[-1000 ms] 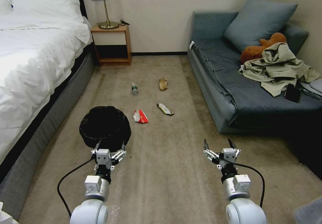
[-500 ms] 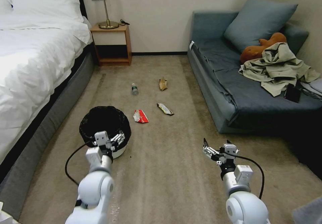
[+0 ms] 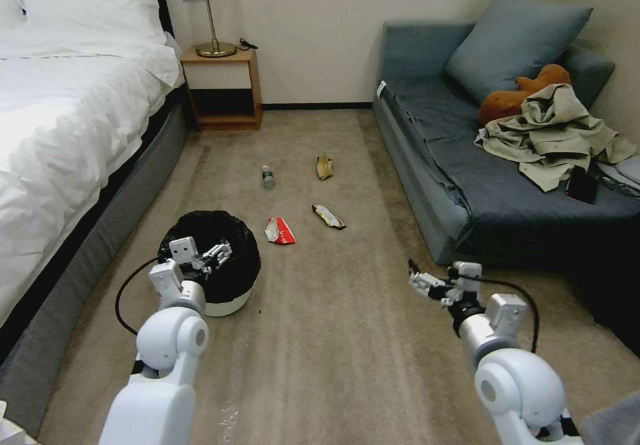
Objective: Pick up the trash bin, then pick up the garbage on the floor and place it into the trash bin.
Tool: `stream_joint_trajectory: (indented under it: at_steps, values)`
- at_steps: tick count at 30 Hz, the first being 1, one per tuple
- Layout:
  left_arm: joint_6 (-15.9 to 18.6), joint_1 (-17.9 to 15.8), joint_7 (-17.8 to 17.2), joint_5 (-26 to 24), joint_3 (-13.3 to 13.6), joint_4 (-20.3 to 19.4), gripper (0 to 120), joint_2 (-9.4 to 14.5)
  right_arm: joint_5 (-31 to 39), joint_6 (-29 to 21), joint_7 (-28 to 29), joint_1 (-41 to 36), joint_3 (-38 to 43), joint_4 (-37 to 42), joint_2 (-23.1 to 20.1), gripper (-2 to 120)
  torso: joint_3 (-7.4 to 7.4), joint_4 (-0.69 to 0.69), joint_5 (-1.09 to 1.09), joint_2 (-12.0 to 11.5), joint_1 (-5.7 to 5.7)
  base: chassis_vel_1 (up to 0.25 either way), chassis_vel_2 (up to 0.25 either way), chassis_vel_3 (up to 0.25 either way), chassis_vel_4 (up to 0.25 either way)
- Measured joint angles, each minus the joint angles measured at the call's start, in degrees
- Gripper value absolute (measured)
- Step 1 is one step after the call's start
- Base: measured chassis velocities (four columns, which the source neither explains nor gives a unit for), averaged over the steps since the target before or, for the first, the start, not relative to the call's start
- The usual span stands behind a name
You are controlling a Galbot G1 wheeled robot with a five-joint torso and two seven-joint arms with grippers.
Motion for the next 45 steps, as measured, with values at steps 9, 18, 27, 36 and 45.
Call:
stream_joint_trajectory:
  at_steps: [9,18,27,36,45]
  values:
    - [3.17,-0.82,-2.04,-7.29,-3.95,1.42,100,5.49,-3.60,3.76,-1.13,-1.49,-1.06,-4.35,1.38,100,0.00,0.00,0.01,0.00,0.00,0.000,0.000,0.000,0.000]
    - [4.54,-1.88,-1.80,-14.62,-6.58,2.98,100,8.98,-5.48,4.44,-1.43,-1.00,-2.58,-6.53,1.60,100,0.00,0.00,0.00,0.00,0.00,0.000,0.000,0.000,0.000]
    - [5.11,-4.45,-1.57,-15.66,-8.74,9.83,100,12.53,-8.71,4.55,-1.44,-0.84,-4.44,-7.57,3.16,100,0.00,0.01,0.00,0.00,0.00,0.000,0.000,0.000,0.000]
    - [5.50,-7.48,-0.38,-15.53,-8.49,16.96,100,14.19,-9.49,4.56,-1.33,-0.51,-5.09,-8.14,3.54,100,0.00,0.01,0.01,0.00,0.00,0.000,0.000,0.000,0.000]
    - [5.13,-10.88,1.26,-14.40,-4.85,22.19,100,15.78,-9.69,4.83,-1.11,-0.74,-5.51,-8.76,3.63,100,0.00,0.00,0.02,0.00,0.00,0.000,0.000,0.000,0.000]
